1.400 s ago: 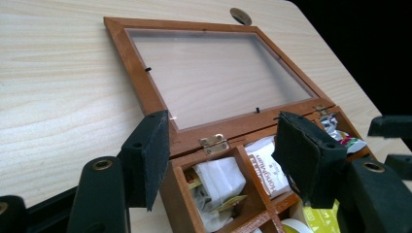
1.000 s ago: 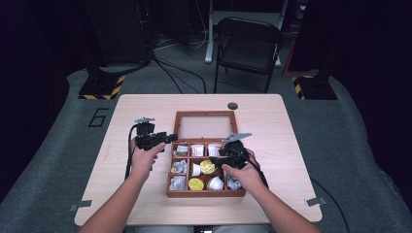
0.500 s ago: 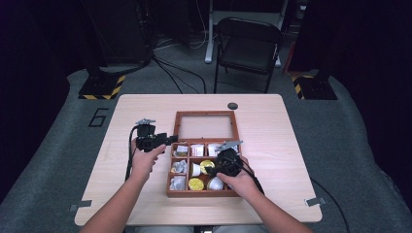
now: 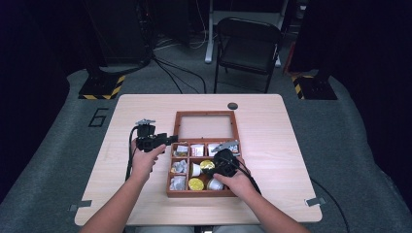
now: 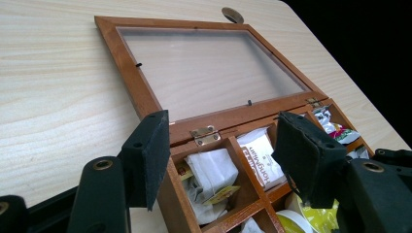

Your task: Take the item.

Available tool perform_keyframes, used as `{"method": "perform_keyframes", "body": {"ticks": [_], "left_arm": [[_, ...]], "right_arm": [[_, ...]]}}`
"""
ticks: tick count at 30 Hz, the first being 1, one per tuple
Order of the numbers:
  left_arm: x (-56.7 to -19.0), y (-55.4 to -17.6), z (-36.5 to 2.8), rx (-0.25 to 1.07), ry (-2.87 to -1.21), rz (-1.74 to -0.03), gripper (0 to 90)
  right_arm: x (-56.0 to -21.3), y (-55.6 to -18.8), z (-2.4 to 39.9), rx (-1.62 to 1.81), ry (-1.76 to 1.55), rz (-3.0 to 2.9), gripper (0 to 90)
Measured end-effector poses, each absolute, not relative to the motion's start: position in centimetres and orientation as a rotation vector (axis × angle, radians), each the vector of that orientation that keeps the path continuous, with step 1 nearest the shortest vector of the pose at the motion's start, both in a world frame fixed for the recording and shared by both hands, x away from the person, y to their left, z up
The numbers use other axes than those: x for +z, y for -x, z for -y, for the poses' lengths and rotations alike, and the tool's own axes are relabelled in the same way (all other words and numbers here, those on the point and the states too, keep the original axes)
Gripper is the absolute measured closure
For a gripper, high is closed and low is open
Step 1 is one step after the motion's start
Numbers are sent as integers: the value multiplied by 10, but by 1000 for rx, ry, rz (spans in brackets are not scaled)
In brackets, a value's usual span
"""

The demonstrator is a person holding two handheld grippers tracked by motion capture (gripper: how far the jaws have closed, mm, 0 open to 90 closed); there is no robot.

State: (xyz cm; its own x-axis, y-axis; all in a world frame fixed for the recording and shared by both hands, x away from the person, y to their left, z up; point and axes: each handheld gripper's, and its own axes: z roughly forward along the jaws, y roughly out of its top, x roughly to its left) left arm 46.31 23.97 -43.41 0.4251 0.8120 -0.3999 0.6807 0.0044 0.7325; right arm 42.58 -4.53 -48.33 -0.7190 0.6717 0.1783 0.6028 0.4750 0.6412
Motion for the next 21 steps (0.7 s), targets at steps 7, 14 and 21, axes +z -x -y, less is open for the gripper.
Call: {"method": "perform_keyframes", "body": {"ticks": [7,14,21], "left_arm": [[-434,-462,-240,176,-1719,-1300,377],[-435,-462,-242,178,-1720,-1306,379],[-436,-463,-243,180,-1718,-1311,381]], "right_arm": [[-485,-428,38,1024,-1099,-2637,360],[-486,-430,36,1001,-1104,-2653,361],[-486,-428,34,981,-1092,-2653,367]]}}
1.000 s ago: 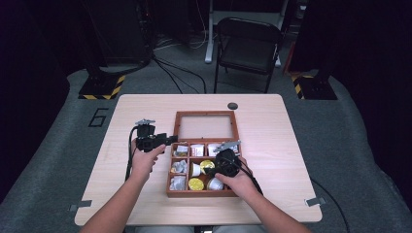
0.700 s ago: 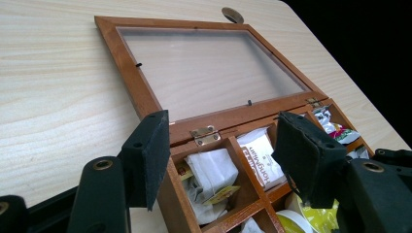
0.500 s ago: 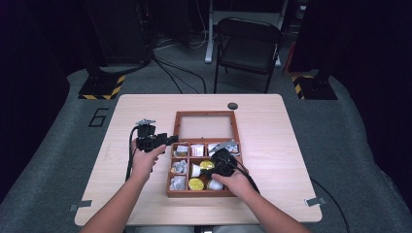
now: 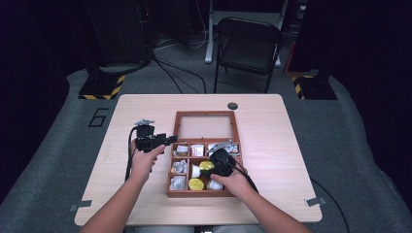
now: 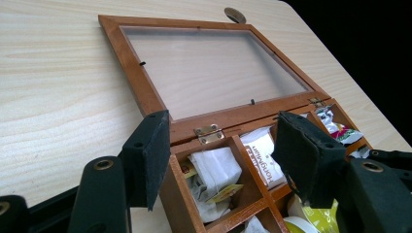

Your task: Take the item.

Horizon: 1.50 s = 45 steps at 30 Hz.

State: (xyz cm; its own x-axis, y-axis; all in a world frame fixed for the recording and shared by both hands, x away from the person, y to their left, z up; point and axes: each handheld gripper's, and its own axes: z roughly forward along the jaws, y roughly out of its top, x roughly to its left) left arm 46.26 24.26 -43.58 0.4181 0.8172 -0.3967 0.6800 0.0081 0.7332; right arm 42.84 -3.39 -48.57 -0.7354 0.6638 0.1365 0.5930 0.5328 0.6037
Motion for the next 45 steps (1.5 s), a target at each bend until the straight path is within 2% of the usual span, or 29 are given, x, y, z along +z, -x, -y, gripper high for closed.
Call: {"method": "perform_keyframes", "body": {"ticks": [13,28,34,40,45], "left_arm": [[-436,-463,-244,180,-1717,-1318,387],[-433,-463,-246,183,-1716,-1306,391],[-432,-462,-246,181,-1709,-1313,391],[-433,-462,-248,182,-1709,-1316,391],[-432,-463,-247,181,-1712,-1315,391]], "right_arm": [[-476,-420,33,996,-993,-2615,368],[-432,-421,44,1017,-912,-2604,368],[-428,-429,63,1014,-977,-2566,368],[-424,-444,103,987,-1077,-2490,368],[-424,-459,152,950,-1230,-2386,368]]}}
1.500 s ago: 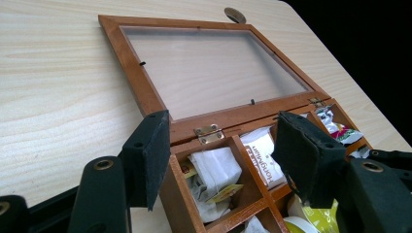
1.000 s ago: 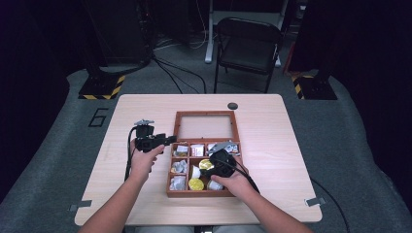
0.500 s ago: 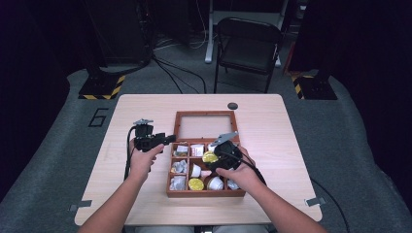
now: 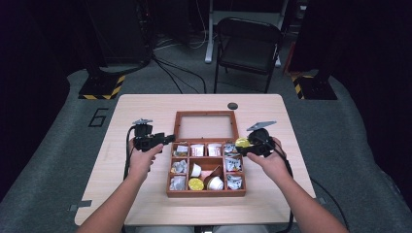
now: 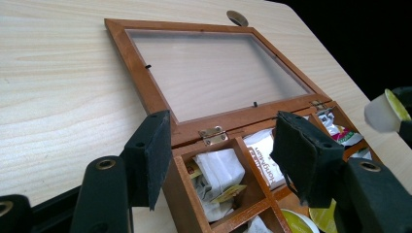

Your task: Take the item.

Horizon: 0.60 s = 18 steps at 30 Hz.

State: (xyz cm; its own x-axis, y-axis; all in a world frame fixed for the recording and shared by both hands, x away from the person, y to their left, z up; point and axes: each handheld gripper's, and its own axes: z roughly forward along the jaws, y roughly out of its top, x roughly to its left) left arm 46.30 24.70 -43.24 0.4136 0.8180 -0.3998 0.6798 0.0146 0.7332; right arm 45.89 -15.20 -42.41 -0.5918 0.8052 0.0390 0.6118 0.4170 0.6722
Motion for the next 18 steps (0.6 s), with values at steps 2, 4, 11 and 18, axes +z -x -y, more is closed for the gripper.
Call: {"method": "perform_keyframes", "body": {"ticks": [2,4,11,18], "left_arm": [[-432,-463,-246,183,-1711,-1314,391],[-432,-463,-245,177,-1713,-1313,391],[-433,-464,-244,176,-1716,-1315,391],[-433,-464,-244,174,-1715,-1317,391]], "right_arm": [[-426,-463,166,926,-1270,-2356,368],[-428,-467,178,900,-1300,-2332,369],[-428,-473,207,867,-1372,-2271,368],[-431,-473,217,842,-1409,-2251,368]]}}
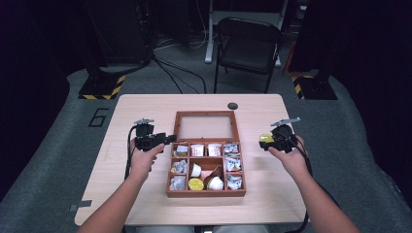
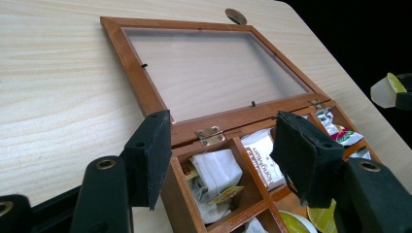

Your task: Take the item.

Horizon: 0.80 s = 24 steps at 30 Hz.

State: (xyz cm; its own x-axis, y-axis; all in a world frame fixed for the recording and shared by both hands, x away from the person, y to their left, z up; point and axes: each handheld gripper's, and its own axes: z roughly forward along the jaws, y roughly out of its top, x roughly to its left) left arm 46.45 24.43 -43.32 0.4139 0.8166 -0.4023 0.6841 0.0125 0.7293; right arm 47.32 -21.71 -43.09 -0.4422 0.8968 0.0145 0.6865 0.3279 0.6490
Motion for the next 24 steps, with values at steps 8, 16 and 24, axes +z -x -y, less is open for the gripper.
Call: {"method": "perform_keyframes", "body": {"ticks": [8,16,24], "left_arm": [[-434,-465,-244,174,-1715,-1322,391],[-437,-466,-243,168,-1719,-1325,391],[-439,-466,-244,158,-1709,-1337,391]], "right_arm": [[-446,-473,232,790,-1450,-2242,368],[-465,-470,247,732,-1517,-2237,368],[-480,-468,253,681,-1545,-2242,368]]}}
